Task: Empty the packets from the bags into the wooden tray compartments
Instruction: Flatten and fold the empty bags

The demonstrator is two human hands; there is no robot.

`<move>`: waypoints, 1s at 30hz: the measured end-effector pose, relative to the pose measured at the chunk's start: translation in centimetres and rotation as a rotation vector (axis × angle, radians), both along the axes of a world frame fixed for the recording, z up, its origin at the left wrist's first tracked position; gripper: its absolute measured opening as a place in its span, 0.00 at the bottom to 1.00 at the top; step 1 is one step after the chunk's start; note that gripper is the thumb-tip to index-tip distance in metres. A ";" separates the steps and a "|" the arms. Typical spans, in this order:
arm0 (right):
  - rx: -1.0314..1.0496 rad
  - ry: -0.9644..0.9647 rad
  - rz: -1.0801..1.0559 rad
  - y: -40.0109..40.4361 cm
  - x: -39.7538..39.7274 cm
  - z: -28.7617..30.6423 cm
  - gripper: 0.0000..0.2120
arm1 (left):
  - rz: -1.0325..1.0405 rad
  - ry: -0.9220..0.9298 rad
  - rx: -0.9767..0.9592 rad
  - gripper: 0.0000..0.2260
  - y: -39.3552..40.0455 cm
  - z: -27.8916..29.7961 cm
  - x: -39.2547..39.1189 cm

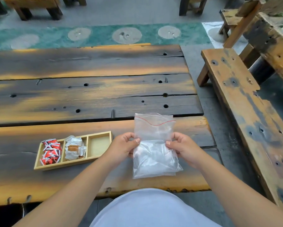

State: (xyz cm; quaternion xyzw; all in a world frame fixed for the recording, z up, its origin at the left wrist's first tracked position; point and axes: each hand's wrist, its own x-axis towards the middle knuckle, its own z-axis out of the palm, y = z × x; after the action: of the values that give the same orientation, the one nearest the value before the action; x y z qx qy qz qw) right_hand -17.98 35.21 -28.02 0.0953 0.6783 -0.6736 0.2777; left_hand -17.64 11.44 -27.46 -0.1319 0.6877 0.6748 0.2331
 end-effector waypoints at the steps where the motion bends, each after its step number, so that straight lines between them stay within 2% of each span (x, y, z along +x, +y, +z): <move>1: -0.023 0.009 0.000 0.0 0.3 0.0 0.09 | 0.003 -0.001 0.045 0.04 -0.2 0.1 0.2; 4: -0.175 0.013 -0.044 0.1 0.9 -0.1 0.07 | 0.050 -0.025 0.205 0.08 -0.3 0.4 0.7; 7: -0.228 -0.002 -0.076 0.1 1.4 0.3 0.12 | 0.064 -0.027 0.318 0.10 -0.2 1.0 1.2; 11: -0.368 -0.085 -0.119 0.3 1.6 0.8 0.20 | 0.107 -0.033 0.354 0.18 -0.3 1.4 1.4; 13: -0.391 -0.104 -0.178 0.2 1.6 1.0 0.22 | 0.105 -0.008 0.357 0.17 -0.1 1.4 1.4; 17: -0.247 -0.066 -0.116 -0.4 1.3 1.1 0.15 | 0.031 0.014 0.223 0.03 0.6 1.1 1.4; 20: -0.263 -0.093 -0.121 -1.0 1.2 1.0 0.09 | 0.015 0.061 0.164 0.13 0.8 0.8 1.4; 21: -0.278 -0.104 -0.109 -1.0 1.3 0.9 0.11 | 0.022 0.063 0.172 0.15 0.8 0.9 1.4; 23: -0.272 -0.166 -0.043 -1.1 1.3 0.8 0.21 | 0.047 0.060 0.219 0.18 0.5 0.8 1.4; 25: -0.204 -0.224 0.057 -1.1 1.3 0.8 0.27 | 0.075 0.068 0.242 0.20 0.1 0.8 1.3; 30: -0.129 -0.152 0.025 -2.2 0.7 0.7 0.21 | 0.165 0.093 0.195 0.25 -0.6 0.5 1.4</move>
State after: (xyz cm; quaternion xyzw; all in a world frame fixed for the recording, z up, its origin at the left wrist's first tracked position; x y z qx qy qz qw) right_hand -17.28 33.04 -27.28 0.1196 0.6117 -0.7030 0.3424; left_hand -16.25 10.85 -26.96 -0.1333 0.6158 0.7606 0.1563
